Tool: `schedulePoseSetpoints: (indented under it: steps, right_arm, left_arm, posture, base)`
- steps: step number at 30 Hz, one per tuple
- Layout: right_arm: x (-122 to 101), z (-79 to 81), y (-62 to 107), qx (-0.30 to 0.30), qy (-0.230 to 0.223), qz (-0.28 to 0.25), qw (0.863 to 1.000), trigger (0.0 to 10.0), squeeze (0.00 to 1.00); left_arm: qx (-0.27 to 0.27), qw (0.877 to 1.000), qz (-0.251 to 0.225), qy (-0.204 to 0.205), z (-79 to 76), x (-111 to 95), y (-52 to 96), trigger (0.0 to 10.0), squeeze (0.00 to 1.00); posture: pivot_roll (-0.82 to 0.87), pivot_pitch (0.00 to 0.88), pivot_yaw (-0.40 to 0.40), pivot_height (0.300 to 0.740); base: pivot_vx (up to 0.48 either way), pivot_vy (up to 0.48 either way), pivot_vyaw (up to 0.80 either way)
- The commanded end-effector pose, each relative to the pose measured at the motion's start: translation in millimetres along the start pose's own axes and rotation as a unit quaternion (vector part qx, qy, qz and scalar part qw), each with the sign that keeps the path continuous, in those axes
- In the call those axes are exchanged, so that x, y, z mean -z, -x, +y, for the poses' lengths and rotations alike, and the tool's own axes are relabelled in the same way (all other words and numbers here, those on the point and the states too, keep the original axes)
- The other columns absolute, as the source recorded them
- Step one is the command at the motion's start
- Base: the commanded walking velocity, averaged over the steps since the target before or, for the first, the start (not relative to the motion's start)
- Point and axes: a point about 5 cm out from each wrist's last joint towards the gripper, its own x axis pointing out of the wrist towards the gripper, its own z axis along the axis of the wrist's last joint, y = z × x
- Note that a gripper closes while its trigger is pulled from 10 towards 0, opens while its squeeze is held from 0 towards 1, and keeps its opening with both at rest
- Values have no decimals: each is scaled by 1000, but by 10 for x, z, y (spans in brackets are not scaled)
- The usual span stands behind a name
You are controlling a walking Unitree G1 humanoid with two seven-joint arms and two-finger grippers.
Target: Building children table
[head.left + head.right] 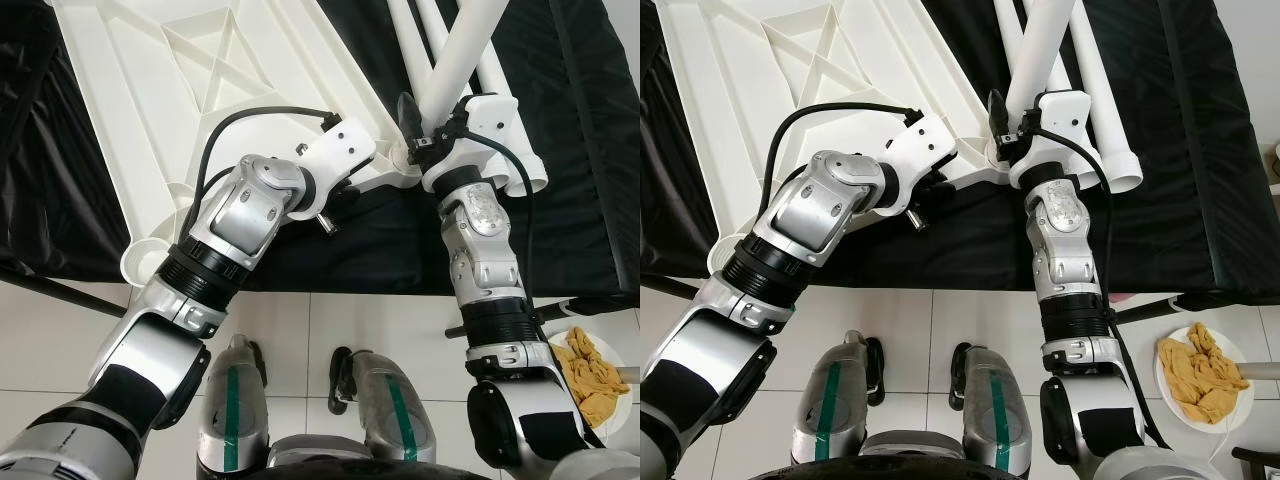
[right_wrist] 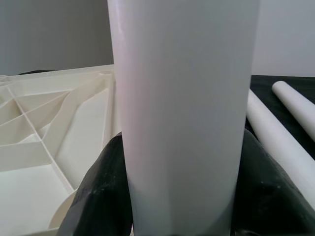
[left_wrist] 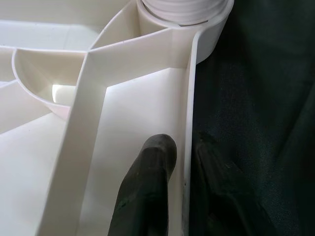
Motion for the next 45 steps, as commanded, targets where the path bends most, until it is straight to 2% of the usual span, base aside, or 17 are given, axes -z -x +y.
schedulePoseSetpoints:
  steps: [1, 8, 9, 10, 17, 18, 24, 27, 29, 30, 31, 33, 35, 36, 41, 44, 45]
  right_arm:
    - [170, 149, 67, -68, -24, 38, 997, 10000, 0]
    - [120, 11, 17, -84, -21, 35, 996, 10000, 0]
    - [105, -35, -3, -83, -19, 34, 996, 10000, 902]
    - [87, -70, -21, -88, -19, 32, 995, 10000, 1000]
    - [37, -130, -63, -113, -20, 30, 993, 10000, 1000]
    - [24, -141, -76, -128, -24, 33, 991, 10000, 0]
    - [-27, -195, -119, -169, -25, 36, 985, 10000, 0]
    - [-75, -301, -174, -190, -13, 39, 981, 10000, 0]
    - [-75, -301, -174, -190, -13, 39, 981, 10000, 0]
    - [-102, -375, -209, -190, -3, 42, 981, 10000, 0]
    - [-128, -472, -256, -170, -4, 47, 984, 10000, 0]
    - [-145, -538, -288, -153, -4, 51, 987, 10000, 0]
    - [-145, -538, -288, -153, -4, 51, 987, 10000, 0]
    - [-158, -600, -320, -126, 1, 53, 991, 10000, 0]
    - [-156, -615, -337, -113, 2, 54, 992, 10000, 0]
    - [-127, -527, -321, -145, 4, 54, 988, 10000, 0]
    - [-86, -421, -272, -195, 4, 63, 979, 10000, 0]
  left_arm:
    - [-32, 999, -13, -17, 75, -96, 58, 10000, 0]
    - [-31, 999, -14, -19, 77, -105, 58, 10000, 0]
    - [-31, 999, -13, -19, 79, -106, 57, 10000, 0]
    - [-31, 999, -13, -19, 79, -104, 58, 10000, 0]
    - [-31, 999, -13, -18, 82, -102, 60, 10000, 0]
    - [-32, 999, -12, -19, 81, -100, 62, 10000, 0]
    - [-31, 999, -12, -20, 78, -98, 64, 10000, 0]
    - [-30, 999, -12, -22, 75, -98, 65, 10000, 0]
    - [-30, 999, -12, -22, 75, -98, 65, 10000, 0]
    - [-29, 999, -11, -23, 71, -96, 64, 10000, 0]
    - [-28, 999, -11, -24, 68, -95, 66, 10000, 0]
    - [-28, 999, -11, -24, 67, -93, 67, 10000, 0]
    - [-28, 999, -11, -24, 67, -93, 67, 10000, 0]
    - [-29, 999, -11, -24, 68, -93, 66, 10000, 0]
    - [-29, 999, -12, -25, 70, -94, 67, 10000, 0]
    - [-30, 999, -12, -25, 67, -97, 66, 10000, 0]
    - [-29, 999, -13, -26, 65, -97, 65, 10000, 0]
  posture:
    - [59, 94, -16, 740]
    - [57, 97, -12, 740]
    - [58, 98, -12, 740]
    - [58, 98, -12, 740]
    - [62, 99, -14, 740]
    - [63, 98, -14, 740]
    - [63, 98, -13, 740]
    - [64, 95, -9, 740]
    - [64, 95, -9, 740]
    - [66, 92, -10, 740]
    - [66, 92, -10, 740]
    - [69, 89, -12, 740]
    - [69, 89, -12, 740]
    - [70, 86, -16, 740]
    - [71, 83, -16, 740]
    - [71, 81, -14, 740]
    - [67, 75, -9, 740]
  base:
    - [0, 0, 0]
    - [0, 0, 0]
    - [0, 0, 0]
    - [0, 0, 0]
    - [0, 0, 0]
    - [0, 0, 0]
    - [0, 0, 0]
    - [0, 0, 0]
    - [0, 0, 0]
    - [0, 0, 0]
    - [0, 0, 0]
    - [0, 0, 0]
    - [0, 0, 0]
    - [0, 0, 0]
    - [0, 0, 0]
    - [0, 0, 0]
    - [0, 0, 0]
